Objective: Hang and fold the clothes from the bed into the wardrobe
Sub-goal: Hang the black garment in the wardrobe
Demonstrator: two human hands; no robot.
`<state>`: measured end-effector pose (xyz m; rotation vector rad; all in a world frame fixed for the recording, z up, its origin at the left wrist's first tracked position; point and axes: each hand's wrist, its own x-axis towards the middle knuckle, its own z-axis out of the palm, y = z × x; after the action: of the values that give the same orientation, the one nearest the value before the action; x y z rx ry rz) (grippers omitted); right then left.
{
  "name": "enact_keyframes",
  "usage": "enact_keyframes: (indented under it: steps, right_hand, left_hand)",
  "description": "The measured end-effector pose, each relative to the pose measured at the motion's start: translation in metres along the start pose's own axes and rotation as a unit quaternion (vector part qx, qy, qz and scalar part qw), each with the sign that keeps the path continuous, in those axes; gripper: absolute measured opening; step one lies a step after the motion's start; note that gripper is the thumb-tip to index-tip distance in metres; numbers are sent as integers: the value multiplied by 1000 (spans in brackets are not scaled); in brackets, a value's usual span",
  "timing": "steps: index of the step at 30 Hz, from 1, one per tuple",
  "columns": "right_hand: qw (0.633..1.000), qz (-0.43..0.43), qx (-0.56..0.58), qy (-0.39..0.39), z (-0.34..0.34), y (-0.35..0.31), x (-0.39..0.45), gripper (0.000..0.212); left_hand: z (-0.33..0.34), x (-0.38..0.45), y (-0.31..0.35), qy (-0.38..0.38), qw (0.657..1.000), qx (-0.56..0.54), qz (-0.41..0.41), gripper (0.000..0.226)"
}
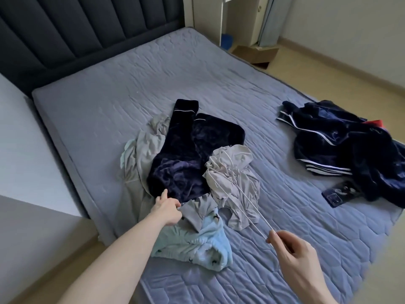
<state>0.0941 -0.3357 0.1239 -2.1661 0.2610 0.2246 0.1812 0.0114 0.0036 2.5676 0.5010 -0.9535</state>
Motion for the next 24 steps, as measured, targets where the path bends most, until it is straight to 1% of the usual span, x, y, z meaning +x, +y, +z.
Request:
enact_keyframes:
  steps: [3,5,6,7,8,9,10,11,12,14,16,18,21,22,24]
  right_hand:
    - [1000,7,2,-3,18,19,13,29]
    - [1000,20,3,-6,28,29,15,28]
    - [1000,26,6,-9,31,32,14,28]
    - [999,33,9,-7,33,32,13,28]
    - [999,38,12,-1,35,32,12,28]
    - [999,43,15,5,34,30,11,29]
    - [999,49,16,11,34,28,8,30]
    - [998,59,24,17,31,21,2,29]
    - [997,67,36,24,27,14,-4,28]
    - [995,77,58,34,14,-9,-19,27]
    - [994,75,68,29,-2,-39,-36,26]
    - [994,76,74,19,-22,-67,-55,24]
    - [993,61,100,19,-56,-110,-83,21]
    - [993,51,109,18,-64,-123,-91,19]
    - [992,14,125,0,-86,-153,-116,13]
  left_hand:
    - [22,44,-3,-11,998,-66,-23,43]
    - [29,61,-3,-9,986,-161,-33,53]
    - [31,68,-3,1,973,-229,-36,59]
    - [31,71,-3,19,953,-301,-32,58]
    - [28,68,-1,44,928,-369,-22,51]
    - [22,59,1,69,905,-420,-15,38]
    - [16,44,3,89,890,-447,-6,27]
    - [9,26,5,109,885,-453,11,21]
    - [-1,6,8,128,883,-450,35,19]
    - [-29,-42,13,149,875,-452,94,27]
    - [-70,-93,24,172,854,-467,150,32]
    - [-115,-147,36,210,828,-485,188,33]
    - [-178,-230,46,257,780,-527,219,30]
    - [-193,-253,49,261,760,-551,225,29]
    - [-216,-308,56,236,721,-608,231,27]
